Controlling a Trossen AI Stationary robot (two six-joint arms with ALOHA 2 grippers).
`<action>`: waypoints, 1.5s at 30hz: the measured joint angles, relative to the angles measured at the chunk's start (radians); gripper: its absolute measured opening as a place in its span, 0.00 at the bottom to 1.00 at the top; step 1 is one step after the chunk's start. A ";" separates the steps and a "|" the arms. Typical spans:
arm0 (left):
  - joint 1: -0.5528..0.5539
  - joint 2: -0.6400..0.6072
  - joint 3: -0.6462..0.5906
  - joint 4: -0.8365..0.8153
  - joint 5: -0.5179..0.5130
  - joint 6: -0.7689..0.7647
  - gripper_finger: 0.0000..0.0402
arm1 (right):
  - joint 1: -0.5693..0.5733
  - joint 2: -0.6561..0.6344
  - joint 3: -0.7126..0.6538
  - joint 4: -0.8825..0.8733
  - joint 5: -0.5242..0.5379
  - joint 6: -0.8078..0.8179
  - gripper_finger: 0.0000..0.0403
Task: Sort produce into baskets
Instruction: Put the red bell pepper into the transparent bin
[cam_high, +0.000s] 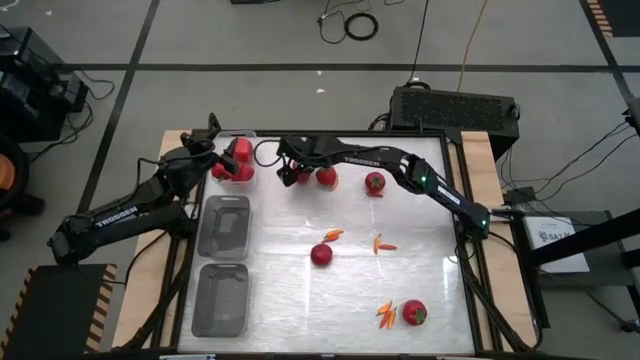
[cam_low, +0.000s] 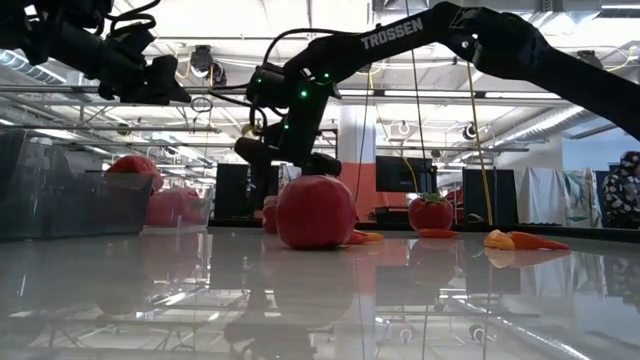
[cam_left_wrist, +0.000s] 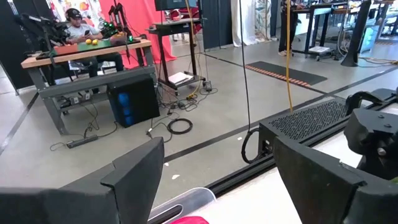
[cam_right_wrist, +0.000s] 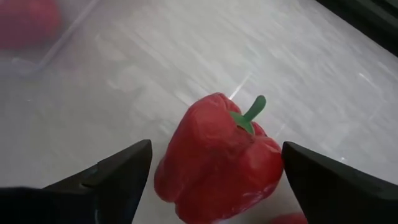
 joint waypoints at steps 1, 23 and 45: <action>0.000 0.000 0.000 0.000 0.000 0.000 0.77 | 0.002 0.000 0.000 0.000 0.000 0.000 0.85; 0.000 0.000 0.000 -0.002 0.011 0.025 0.77 | 0.021 0.012 0.001 0.176 0.024 -0.095 0.50; 0.000 0.000 0.000 -0.004 -0.027 0.031 0.77 | 0.015 -0.034 0.000 0.206 0.027 -0.018 0.53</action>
